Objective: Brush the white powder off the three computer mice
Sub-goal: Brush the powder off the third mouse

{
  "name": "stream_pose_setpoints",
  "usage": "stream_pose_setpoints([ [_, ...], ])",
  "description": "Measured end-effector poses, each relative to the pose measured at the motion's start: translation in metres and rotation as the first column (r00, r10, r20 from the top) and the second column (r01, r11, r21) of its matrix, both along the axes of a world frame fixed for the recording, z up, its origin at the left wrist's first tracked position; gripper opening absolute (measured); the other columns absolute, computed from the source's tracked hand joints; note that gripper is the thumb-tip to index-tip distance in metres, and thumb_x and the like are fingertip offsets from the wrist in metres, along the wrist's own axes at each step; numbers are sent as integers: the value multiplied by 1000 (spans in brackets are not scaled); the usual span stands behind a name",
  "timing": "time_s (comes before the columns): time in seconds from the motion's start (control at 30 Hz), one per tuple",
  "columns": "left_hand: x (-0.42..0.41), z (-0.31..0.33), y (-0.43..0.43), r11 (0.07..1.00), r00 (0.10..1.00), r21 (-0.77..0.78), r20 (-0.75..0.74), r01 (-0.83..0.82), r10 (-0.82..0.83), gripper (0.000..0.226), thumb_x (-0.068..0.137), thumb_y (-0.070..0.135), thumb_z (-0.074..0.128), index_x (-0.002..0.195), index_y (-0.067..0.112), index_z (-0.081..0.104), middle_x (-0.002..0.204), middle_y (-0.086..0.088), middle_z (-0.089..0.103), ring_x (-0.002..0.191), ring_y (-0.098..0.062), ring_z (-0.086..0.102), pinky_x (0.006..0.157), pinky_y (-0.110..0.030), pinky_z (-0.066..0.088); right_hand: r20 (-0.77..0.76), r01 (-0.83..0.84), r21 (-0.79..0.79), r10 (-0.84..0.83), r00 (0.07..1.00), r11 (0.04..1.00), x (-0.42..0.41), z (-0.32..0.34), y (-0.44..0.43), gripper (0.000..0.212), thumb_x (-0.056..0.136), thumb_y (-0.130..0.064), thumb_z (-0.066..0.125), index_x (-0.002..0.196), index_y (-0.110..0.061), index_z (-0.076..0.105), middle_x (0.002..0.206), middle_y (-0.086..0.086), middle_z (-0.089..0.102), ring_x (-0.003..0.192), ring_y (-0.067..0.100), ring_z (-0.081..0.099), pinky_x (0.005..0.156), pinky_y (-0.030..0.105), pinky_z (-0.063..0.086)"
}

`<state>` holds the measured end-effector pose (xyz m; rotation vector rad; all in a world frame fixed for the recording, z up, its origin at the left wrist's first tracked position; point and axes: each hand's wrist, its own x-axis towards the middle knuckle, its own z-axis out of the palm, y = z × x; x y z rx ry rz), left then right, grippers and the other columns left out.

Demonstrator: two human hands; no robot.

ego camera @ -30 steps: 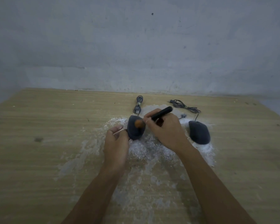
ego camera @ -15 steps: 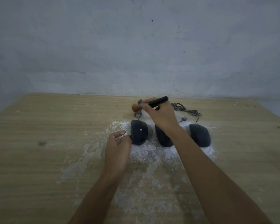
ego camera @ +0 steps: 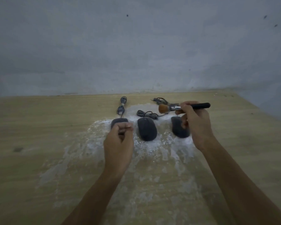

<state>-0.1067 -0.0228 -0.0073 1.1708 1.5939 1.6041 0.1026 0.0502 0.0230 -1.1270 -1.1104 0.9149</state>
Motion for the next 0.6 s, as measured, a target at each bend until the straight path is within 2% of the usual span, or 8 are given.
stream_pose_setpoints([
  [0.1,36,-2,2,988,987,-7,-52,151,-151,20,95,11,60,89,28,69,81,15,71,66,9,63,55,-4,44,27,177,33,-178,984,984,39,-4,-9,7,93,-11,70,90,-18,67,79,6,76,51,10,56,45,23,46],
  [0.2,71,-8,3,957,947,-30,-138,290,-291,23,95,13,58,86,33,67,82,15,71,64,2,63,53,-10,44,95,339,36,-341,935,940,69,-17,-17,12,85,-15,80,94,-15,72,77,2,74,56,4,62,49,17,48],
  [0.3,102,-13,4,915,871,-61,-289,398,-398,21,93,14,56,88,30,67,86,15,70,64,-3,62,56,-20,48,192,434,65,-438,878,899,87,-31,-18,13,83,-15,83,95,-16,78,80,-7,74,64,-6,66,61,11,51],
  [0.37,118,-15,4,893,790,-80,-436,443,-431,17,92,16,53,92,25,67,92,14,69,73,-5,62,66,-29,54,282,468,77,-469,837,880,92,-39,-16,16,84,-16,82,99,-17,79,82,-14,72,71,-7,67,65,1,47],
  [0.43,127,-16,4,885,715,-80,-558,459,-421,15,92,17,52,93,23,66,94,10,67,81,-9,61,74,-32,54,364,488,60,-474,802,871,92,-46,-11,18,90,-16,74,108,-16,77,90,-12,70,80,-2,64,65,-6,40],
  [0.5,132,-18,6,883,686,-69,-603,464,-407,14,92,17,52,93,23,64,93,9,65,83,-9,57,74,-32,51,420,477,42,-449,788,878,89,-49,-5,22,95,-17,64,114,-18,76,97,-10,69,89,4,63,66,-6,38],
  [0.6,131,-22,9,884,680,-58,-616,464,-397,15,93,15,51,93,21,64,95,6,65,86,-10,54,76,-29,48,526,392,99,-383,759,914,81,-51,4,26,94,-16,62,117,-17,76,94,-9,68,81,-10,58,67,-7,38],
])
